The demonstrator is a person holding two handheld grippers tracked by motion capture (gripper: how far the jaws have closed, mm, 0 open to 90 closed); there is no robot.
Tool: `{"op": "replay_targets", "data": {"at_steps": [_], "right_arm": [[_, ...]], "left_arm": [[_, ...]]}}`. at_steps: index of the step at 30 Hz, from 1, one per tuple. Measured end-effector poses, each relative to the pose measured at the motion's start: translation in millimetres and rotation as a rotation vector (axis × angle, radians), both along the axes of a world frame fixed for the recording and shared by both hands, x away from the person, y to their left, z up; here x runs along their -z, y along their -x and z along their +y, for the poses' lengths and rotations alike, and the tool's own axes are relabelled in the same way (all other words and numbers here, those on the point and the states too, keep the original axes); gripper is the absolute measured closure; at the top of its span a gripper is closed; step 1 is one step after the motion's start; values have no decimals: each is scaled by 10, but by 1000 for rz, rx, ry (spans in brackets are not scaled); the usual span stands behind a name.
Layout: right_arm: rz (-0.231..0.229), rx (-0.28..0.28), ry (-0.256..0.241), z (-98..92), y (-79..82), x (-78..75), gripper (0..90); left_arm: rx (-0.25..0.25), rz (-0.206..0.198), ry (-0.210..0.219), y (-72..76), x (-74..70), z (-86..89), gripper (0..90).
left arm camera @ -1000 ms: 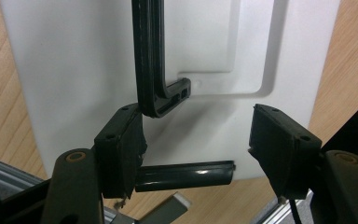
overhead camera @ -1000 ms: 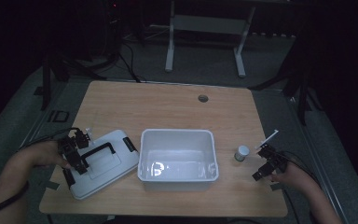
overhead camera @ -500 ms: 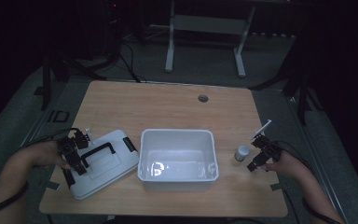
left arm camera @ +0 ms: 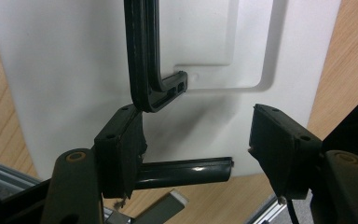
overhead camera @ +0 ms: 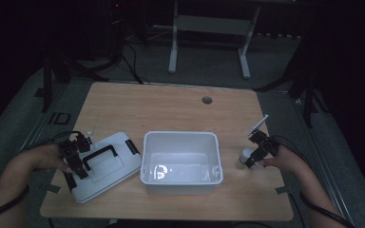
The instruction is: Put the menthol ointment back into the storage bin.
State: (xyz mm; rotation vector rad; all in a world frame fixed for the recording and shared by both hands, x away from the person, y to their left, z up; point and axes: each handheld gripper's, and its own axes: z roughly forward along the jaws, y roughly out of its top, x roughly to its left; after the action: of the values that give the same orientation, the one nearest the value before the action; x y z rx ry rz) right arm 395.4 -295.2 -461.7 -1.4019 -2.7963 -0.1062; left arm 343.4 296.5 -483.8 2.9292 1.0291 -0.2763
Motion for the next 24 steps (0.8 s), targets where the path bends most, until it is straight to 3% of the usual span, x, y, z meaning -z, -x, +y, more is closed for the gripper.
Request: {"op": "replay_targets", "data": {"at_steps": [16, 24], "right_arm": [[27, 1, -23, 119, -199, 110, 134], [29, -32, 58, 200, -280, 262, 222]], "left_arm": [[7, 15, -7, -10, 39, -32, 350], [16, 25, -7, -18, 46, -48, 351]]}}
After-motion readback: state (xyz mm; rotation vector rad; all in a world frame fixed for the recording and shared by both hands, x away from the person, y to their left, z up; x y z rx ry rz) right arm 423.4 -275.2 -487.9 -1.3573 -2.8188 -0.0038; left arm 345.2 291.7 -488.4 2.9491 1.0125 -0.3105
